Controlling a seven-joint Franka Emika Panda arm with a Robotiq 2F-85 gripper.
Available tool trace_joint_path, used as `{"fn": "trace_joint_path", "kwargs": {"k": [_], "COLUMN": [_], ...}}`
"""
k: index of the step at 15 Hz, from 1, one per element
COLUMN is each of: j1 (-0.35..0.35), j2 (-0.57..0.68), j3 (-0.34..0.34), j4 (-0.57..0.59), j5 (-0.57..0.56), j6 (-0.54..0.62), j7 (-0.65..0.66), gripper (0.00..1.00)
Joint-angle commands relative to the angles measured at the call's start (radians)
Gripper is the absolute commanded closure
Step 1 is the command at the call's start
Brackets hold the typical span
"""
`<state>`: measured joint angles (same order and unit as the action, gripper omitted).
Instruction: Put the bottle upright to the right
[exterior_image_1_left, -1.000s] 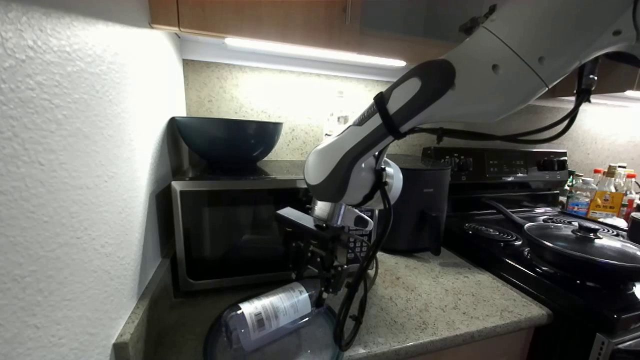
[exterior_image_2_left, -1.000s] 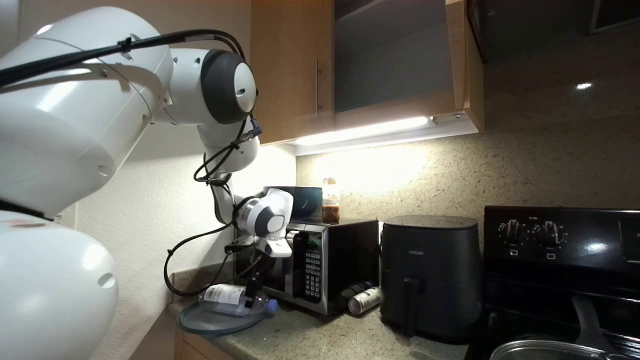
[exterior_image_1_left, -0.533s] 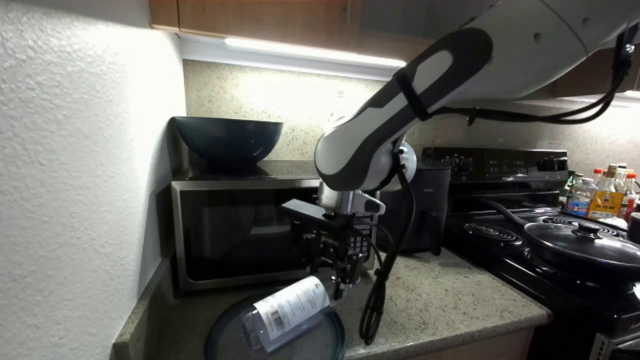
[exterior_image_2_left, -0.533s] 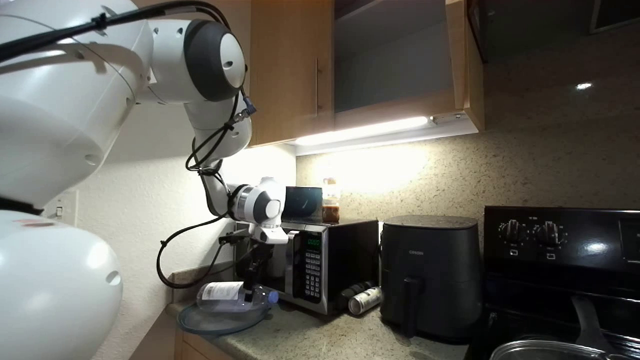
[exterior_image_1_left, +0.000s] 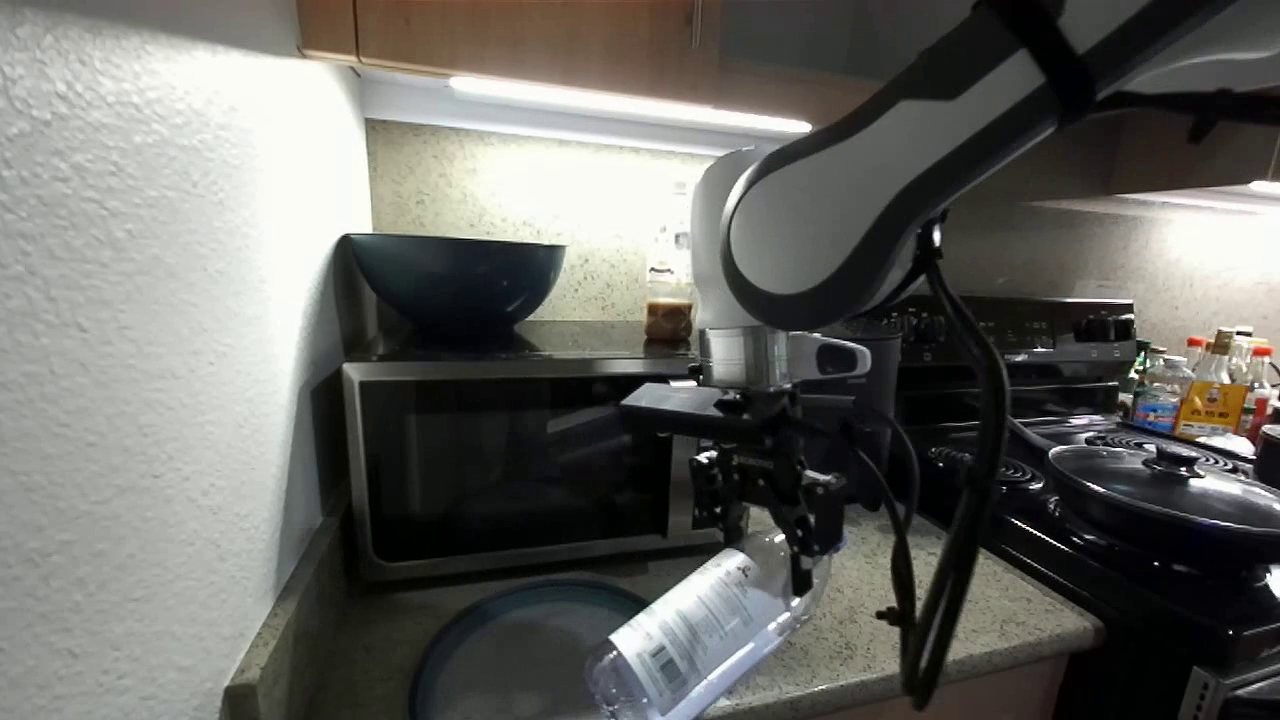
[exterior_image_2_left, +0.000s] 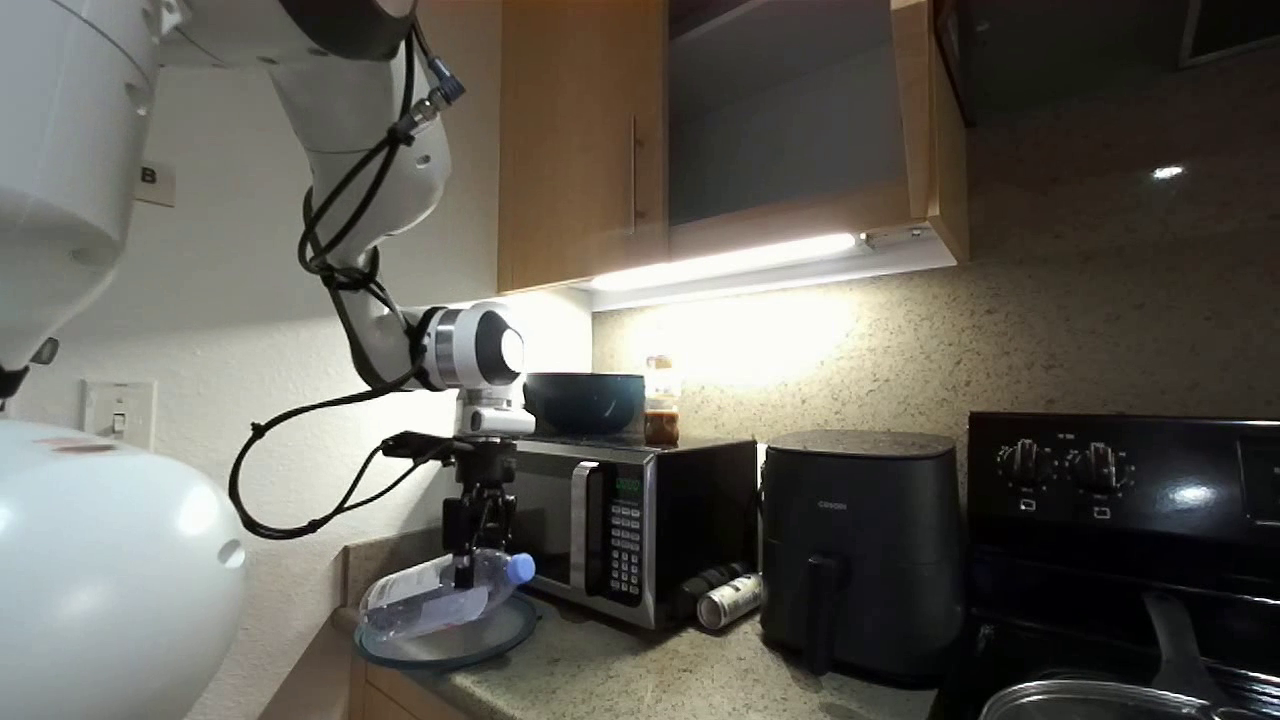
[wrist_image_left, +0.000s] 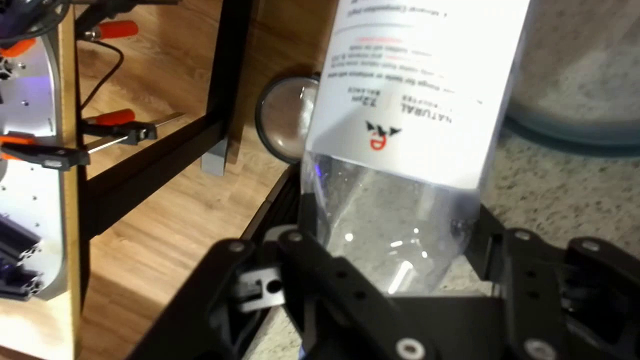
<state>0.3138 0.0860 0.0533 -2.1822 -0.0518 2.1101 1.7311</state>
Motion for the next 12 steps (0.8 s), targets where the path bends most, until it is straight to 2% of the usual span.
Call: {"fn": "trace_joint_path", "kwargs": {"k": [1,5,6,7,8,11,12], "j1": [-0.031,-0.078,-0.094,-0.104,-0.104,-0.124,-0.124], "j2": [-0.133,-0.220,-0.232,-0.244,-0.188,-0.212,-0.213], "j3": [0.046,0.083,0.085,0.075,0.096,0.096,0.096], "j4": [-0.117,-0.183,-0.200,-0.227,-0.159,-0.193,-0.193], "j5": [-0.154,-0.318,-0.330,-0.247,-0.279,-0.264,-0.264], "j6": [-0.067,-0.112,-0.073,0.052,-0.060,0.022,0.023], "j7": [0.224,0.427,0.474,0.397,0.398,0.397,0.397], "gripper": [0.57,0.57,0.57,0.57,0.32,0.32,0.57]}}
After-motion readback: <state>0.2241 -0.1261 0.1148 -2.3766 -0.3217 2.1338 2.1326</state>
